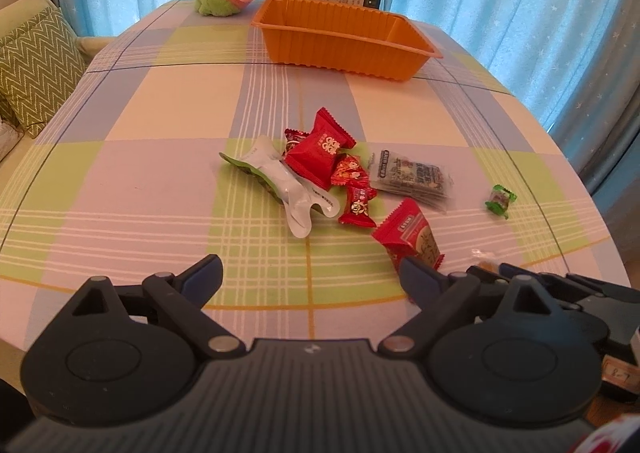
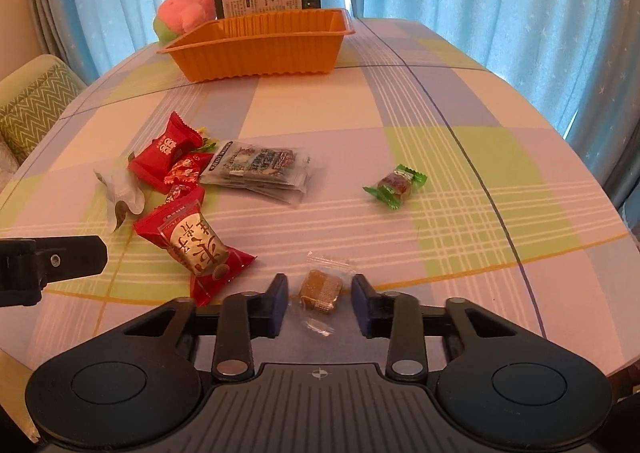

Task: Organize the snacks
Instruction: 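Move left tool to red cookie packet while right tool moves to clear-wrapped brown candy, then close left tool on red packet while right tool grasps the brown candy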

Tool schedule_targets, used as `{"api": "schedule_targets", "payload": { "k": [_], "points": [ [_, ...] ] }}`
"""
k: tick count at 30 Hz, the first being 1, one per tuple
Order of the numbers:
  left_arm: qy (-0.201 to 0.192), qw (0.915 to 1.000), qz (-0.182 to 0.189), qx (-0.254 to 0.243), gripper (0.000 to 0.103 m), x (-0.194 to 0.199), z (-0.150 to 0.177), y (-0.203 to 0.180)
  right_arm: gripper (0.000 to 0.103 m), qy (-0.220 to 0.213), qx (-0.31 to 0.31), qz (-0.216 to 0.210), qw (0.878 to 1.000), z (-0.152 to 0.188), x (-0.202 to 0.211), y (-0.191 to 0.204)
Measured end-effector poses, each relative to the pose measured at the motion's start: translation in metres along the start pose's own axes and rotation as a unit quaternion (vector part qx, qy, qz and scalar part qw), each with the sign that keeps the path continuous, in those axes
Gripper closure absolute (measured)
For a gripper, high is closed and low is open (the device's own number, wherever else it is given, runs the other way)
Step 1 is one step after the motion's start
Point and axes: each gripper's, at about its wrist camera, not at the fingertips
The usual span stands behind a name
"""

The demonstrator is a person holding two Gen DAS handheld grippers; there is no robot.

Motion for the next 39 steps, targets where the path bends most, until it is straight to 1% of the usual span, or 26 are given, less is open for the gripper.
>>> {"api": "schedule_targets", "payload": {
  "k": [4, 10, 13, 16, 19, 22, 24, 27, 28, 29, 30, 34, 39],
  "points": [
    [0.000, 0.9998, 0.019, -0.005, 0.014, 0.002, 0.002, -0.006, 0.082, -0.003, -0.007, -0.004, 1.000, 0.001, 0.002, -0.005],
    [0.004, 0.9976, 0.065, -0.024, 0.019, -0.002, 0.007, -0.025, 0.082, -0.015, -0.027, 0.014, 0.999, 0.000, 0.012, -0.024],
    [0.009, 0.9953, 0.093, -0.025, 0.024, -0.008, 0.009, -0.036, 0.082, -0.017, -0.036, 0.025, 0.999, 0.000, 0.014, -0.035],
    [0.020, 0.9941, 0.105, -0.020, 0.030, -0.019, 0.009, -0.044, 0.082, -0.014, -0.050, 0.031, 0.998, 0.002, 0.014, -0.045],
    [0.026, 0.9940, 0.104, -0.022, 0.036, -0.033, 0.008, -0.051, 0.082, -0.011, -0.059, 0.032, 0.998, 0.004, 0.013, -0.051],
    [0.029, 0.9943, 0.101, -0.020, 0.046, -0.044, 0.007, -0.056, 0.082, -0.010, -0.061, 0.031, 0.998, 0.005, 0.013, -0.053],
    [0.030, 0.9948, 0.095, -0.021, 0.056, -0.050, 0.005, -0.059, 0.082, -0.011, -0.064, 0.030, 0.997, 0.005, 0.012, -0.054],
    [0.028, 0.9956, 0.083, -0.032, 0.066, -0.056, 0.005, -0.062, 0.082, -0.012, -0.065, 0.028, 0.997, 0.004, 0.011, -0.054],
    [0.026, 0.9959, 0.077, -0.039, 0.068, -0.057, 0.005, -0.063, 0.082, -0.012, -0.064, 0.027, 0.998, 0.004, 0.011, -0.054],
    [0.025, 0.9960, 0.073, -0.045, 0.072, -0.058, 0.005, -0.064, 0.082, -0.013, -0.064, 0.027, 0.998, 0.004, 0.010, -0.053],
    [0.024, 0.9960, 0.069, -0.051, 0.078, -0.058, 0.005, -0.065, 0.082, -0.013, -0.064, 0.026, 0.998, 0.004, 0.010, -0.053],
    [0.018, 0.9956, 0.058, -0.072, 0.081, -0.055, 0.006, -0.065, 0.082, -0.017, -0.064, 0.024, 0.997, 0.004, 0.012, -0.053],
    [0.008, 0.9954, 0.058, -0.076, 0.082, -0.043, -0.002, -0.064, 0.082, -0.029, -0.059, 0.017, 0.998, -0.003, 0.018, -0.048]
  ]
}}
Point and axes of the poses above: each gripper's, at about its wrist camera, not at the fingertips, and x roughly against the way its jaws point, y to its left, z to its underside, and after that the axes turned 9 degrees about x, right-handed
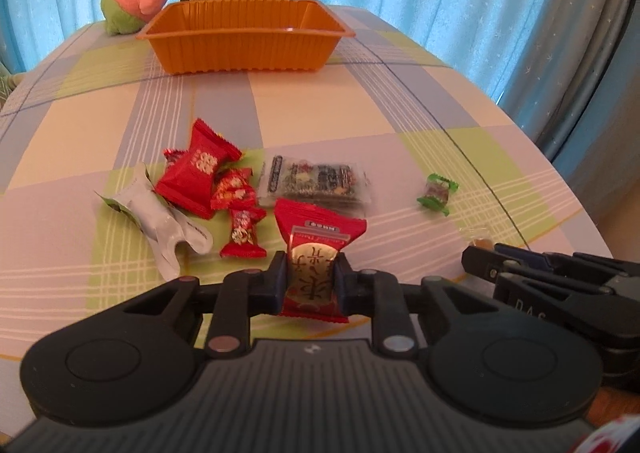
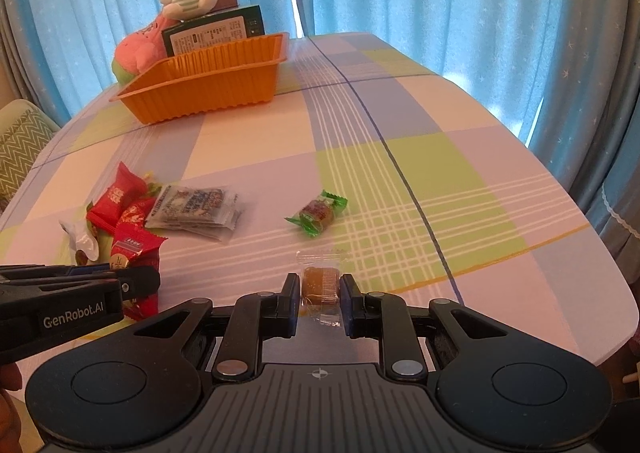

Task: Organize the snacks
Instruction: 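Close left tool on red packet while right tool grasps the brown candy, then carry both snacks over the orange basket and open both tools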

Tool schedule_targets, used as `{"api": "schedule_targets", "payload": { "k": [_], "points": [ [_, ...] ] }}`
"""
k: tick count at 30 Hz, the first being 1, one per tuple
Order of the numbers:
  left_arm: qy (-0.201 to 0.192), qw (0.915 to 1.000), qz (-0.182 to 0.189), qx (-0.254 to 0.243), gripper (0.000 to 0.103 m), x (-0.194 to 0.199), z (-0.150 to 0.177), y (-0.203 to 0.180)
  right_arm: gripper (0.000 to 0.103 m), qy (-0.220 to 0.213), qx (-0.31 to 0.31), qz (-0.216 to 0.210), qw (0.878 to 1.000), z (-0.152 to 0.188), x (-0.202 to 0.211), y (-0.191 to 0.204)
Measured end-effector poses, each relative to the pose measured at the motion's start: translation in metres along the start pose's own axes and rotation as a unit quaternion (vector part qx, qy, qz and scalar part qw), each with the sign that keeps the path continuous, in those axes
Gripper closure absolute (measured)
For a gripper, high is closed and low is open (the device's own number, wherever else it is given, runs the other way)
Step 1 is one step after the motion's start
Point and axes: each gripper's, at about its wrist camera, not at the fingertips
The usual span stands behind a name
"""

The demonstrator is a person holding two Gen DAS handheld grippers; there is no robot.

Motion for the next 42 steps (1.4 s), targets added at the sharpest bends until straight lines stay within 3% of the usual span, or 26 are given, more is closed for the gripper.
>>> {"api": "schedule_targets", "payload": {
  "k": [6, 12, 18, 23, 30, 38, 40, 41, 42],
  "points": [
    [-0.028, 0.9996, 0.004, 0.007, 0.082, 0.017, -0.037, 0.007, 0.082, -0.029, 0.016, -0.022, 0.999, -0.027, 0.005, 0.012],
    [-0.066, 0.9978, -0.005, 0.000, 0.082, 0.014, -0.103, 0.022, 0.082, -0.074, 0.028, -0.045, 0.996, -0.085, -0.014, 0.015],
    [-0.104, 0.9945, -0.011, 0.004, 0.082, -0.011, -0.181, 0.043, 0.082, -0.114, 0.020, -0.068, 0.991, -0.163, -0.060, 0.012],
    [-0.110, 0.9937, -0.022, -0.003, 0.082, -0.045, -0.233, 0.057, 0.082, -0.127, 0.018, -0.075, 0.989, -0.211, -0.107, 0.016],
    [-0.092, 0.9953, -0.031, 0.007, 0.082, -0.093, -0.261, 0.079, 0.082, -0.105, 0.009, -0.076, 0.992, -0.226, -0.167, 0.020],
    [-0.083, 0.9961, -0.031, 0.008, 0.081, -0.126, -0.269, 0.083, 0.082, -0.096, 0.024, -0.077, 0.992, -0.223, -0.194, 0.023],
    [-0.081, 0.9963, -0.026, 0.010, 0.071, -0.131, -0.271, 0.085, 0.082, -0.096, 0.021, -0.079, 0.992, -0.223, -0.197, 0.023],
    [-0.078, 0.9966, -0.024, 0.013, 0.053, -0.132, -0.271, 0.086, 0.082, -0.096, 0.019, -0.081, 0.992, -0.223, -0.197, 0.022],
    [-0.080, 0.9964, -0.022, 0.016, 0.042, -0.132, -0.270, 0.088, 0.082, -0.097, 0.018, -0.081, 0.992, -0.223, -0.197, 0.022]
  ]
}}
Point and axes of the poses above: each gripper's, at about its wrist camera, not at the fingertips, and x roughly against the way its jaws point, y to its left, z to its underside, and after that the axes turned 9 degrees about x, right-handed
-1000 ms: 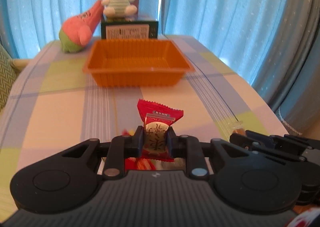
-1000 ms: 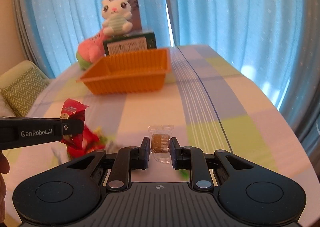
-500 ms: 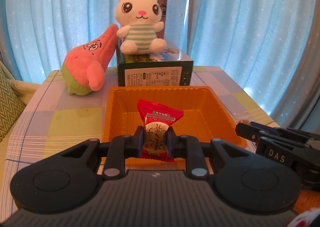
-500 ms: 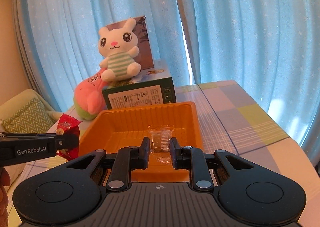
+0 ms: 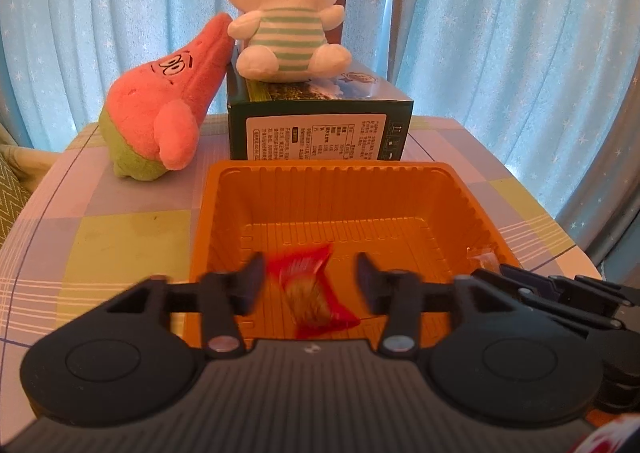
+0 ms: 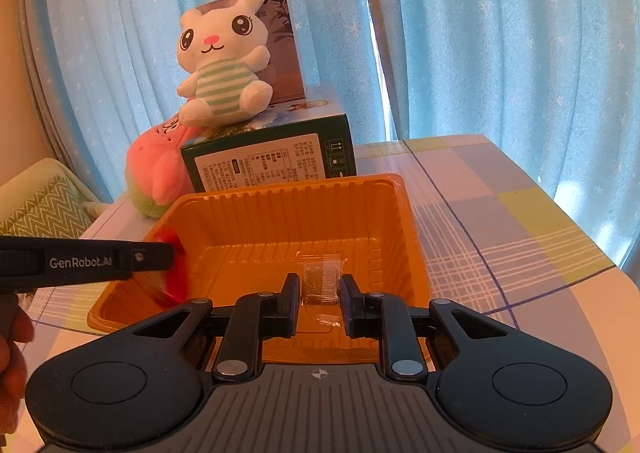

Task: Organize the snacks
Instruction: 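Carry both snacks over the orange basket and open both tools, then withdraw both open tools from the basket back toward the snack pile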

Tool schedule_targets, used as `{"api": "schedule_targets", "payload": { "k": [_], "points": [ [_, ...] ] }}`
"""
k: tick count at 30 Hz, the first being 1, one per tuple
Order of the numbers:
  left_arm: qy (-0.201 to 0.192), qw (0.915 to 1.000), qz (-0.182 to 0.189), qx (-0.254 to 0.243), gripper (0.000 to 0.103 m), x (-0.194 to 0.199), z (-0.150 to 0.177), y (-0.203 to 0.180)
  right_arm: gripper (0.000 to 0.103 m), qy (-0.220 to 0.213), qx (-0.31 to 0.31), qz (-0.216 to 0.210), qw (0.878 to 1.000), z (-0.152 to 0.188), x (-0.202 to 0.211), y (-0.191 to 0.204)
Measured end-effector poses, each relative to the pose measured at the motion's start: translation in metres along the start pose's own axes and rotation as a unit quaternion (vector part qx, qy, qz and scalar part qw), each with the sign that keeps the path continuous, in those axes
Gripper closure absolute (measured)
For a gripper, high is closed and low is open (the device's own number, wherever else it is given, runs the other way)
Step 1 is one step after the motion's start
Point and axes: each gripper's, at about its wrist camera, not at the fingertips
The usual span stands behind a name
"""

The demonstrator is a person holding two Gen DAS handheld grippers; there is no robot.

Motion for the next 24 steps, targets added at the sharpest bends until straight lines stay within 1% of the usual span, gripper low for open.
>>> {"api": "schedule_targets", "payload": {
  "k": [4, 8, 11, 13, 14, 15, 16, 17, 20, 22, 24],
  "points": [
    [-0.008, 1.0000, 0.000, -0.005, 0.041, 0.008, 0.005, 0.004, 0.082, 0.000, -0.002, -0.002, 1.000, -0.001, 0.000, -0.001],
    [-0.023, 0.9997, -0.002, 0.002, 0.029, 0.021, 0.014, 0.011, 0.082, -0.007, -0.004, -0.006, 1.000, -0.005, -0.001, 0.000],
    [-0.031, 0.9995, -0.004, 0.011, 0.028, 0.030, 0.019, 0.018, 0.082, -0.011, -0.009, -0.012, 1.000, -0.008, -0.004, 0.000],
    [-0.039, 0.9991, -0.006, 0.017, 0.026, 0.036, 0.022, 0.023, 0.081, -0.016, -0.016, -0.027, 0.999, -0.009, -0.007, -0.003],
    [-0.043, 0.9988, -0.009, 0.020, 0.023, 0.039, 0.024, 0.026, 0.076, -0.020, -0.014, -0.022, 0.999, -0.009, -0.007, -0.002],
    [-0.047, 0.9985, -0.014, 0.023, 0.022, 0.042, 0.026, 0.029, 0.049, -0.027, -0.011, -0.016, 0.999, -0.008, -0.004, -0.002],
    [-0.050, 0.9982, -0.018, 0.026, 0.021, 0.044, 0.028, 0.031, 0.028, -0.039, -0.011, -0.017, 0.999, -0.007, -0.001, -0.002],
    [-0.052, 0.9980, -0.022, 0.029, 0.020, 0.047, 0.029, 0.034, 0.026, -0.051, -0.013, -0.021, 0.998, -0.007, 0.003, -0.004],
    [-0.054, 0.9973, -0.033, 0.038, 0.019, 0.057, 0.037, 0.040, 0.026, -0.056, -0.014, -0.021, 0.998, -0.010, 0.016, -0.006],
    [-0.059, 0.9968, -0.039, 0.039, 0.019, 0.066, 0.044, 0.042, 0.026, -0.060, -0.011, -0.011, 0.998, -0.010, 0.029, -0.007],
    [-0.062, 0.9962, -0.050, 0.036, 0.016, 0.077, 0.053, 0.041, 0.026, -0.066, -0.005, -0.001, 0.998, -0.007, 0.046, -0.008]
  ]
}}
Point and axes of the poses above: each gripper's, at about its wrist camera, not at the fingertips, and x roughly against the way its jaws point, y to its left, z to its underside, and after that the axes turned 9 degrees about x, right-handed
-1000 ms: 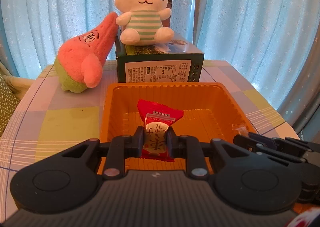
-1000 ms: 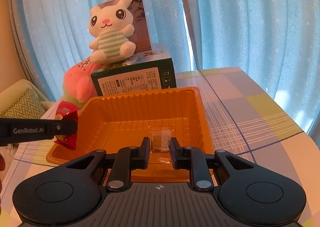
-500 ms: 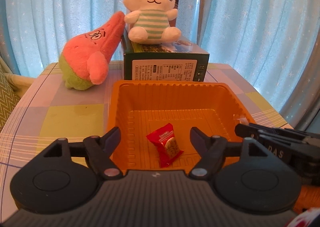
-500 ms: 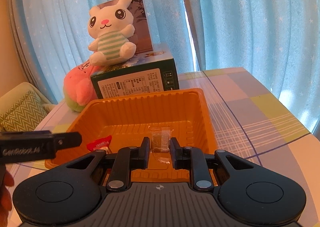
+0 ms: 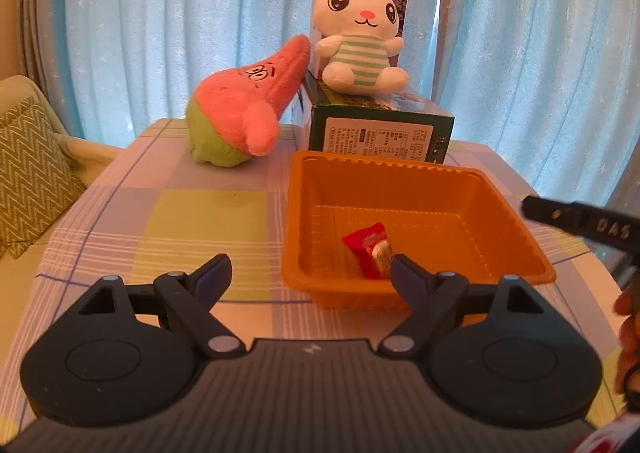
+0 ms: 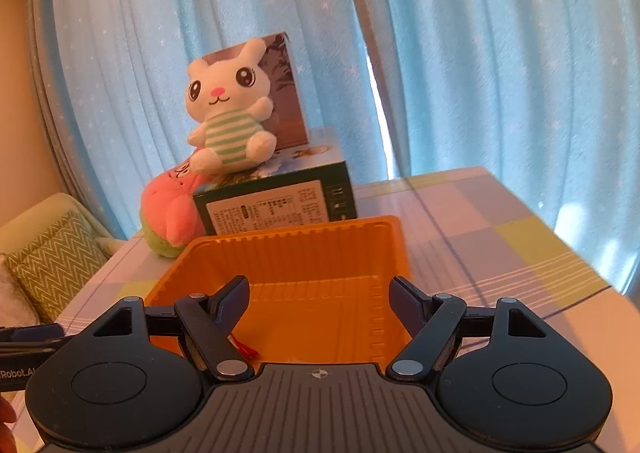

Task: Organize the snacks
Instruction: 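Withdraw both open tools from the basket back toward the snack pile, then grasp white-and-green packet with left tool while right tool grasps green-wrapped candy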

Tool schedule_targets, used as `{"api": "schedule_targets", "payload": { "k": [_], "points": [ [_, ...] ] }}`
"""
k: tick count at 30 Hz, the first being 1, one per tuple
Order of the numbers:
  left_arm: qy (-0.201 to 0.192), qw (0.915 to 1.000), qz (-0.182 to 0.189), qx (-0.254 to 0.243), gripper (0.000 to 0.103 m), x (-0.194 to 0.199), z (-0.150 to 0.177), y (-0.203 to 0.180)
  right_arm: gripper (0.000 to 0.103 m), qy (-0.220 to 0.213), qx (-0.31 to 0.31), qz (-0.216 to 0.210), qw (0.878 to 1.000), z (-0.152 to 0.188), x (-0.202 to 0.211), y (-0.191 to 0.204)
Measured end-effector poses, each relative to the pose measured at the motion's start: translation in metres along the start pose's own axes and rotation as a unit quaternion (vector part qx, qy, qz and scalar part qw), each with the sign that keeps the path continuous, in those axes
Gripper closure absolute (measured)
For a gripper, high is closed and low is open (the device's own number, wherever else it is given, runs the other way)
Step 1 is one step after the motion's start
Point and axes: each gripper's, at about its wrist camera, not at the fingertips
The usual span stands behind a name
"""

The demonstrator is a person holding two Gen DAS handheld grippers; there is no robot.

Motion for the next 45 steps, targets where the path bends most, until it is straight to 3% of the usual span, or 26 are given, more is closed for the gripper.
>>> {"api": "schedule_targets", "payload": {
  "k": [16, 25, 34, 45],
  "points": [
    [0.030, 0.9992, -0.003, 0.026, 0.014, 0.131, 0.074, 0.007, 0.026, 0.041, 0.005, 0.032, 0.999, 0.065, 0.182, 0.028],
    [0.056, 0.9975, -0.025, 0.036, 0.014, 0.186, 0.119, 0.019, 0.026, 0.080, -0.013, 0.051, 0.995, 0.111, 0.251, 0.034],
    [0.076, 0.9961, -0.030, 0.032, 0.014, 0.208, 0.147, 0.011, 0.026, 0.098, -0.006, 0.049, 0.994, 0.135, 0.281, 0.041],
    [0.079, 0.9962, -0.030, 0.024, 0.014, 0.200, 0.148, -0.002, 0.027, 0.101, -0.024, 0.063, 0.993, 0.134, 0.266, 0.030]
  ]
}}
Point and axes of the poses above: each gripper's, at about its wrist camera, not at the fingertips, and x roughly against the way its jaws point, y to its left, z to its underside, and after that the axes turned 9 degrees about x, right-handed
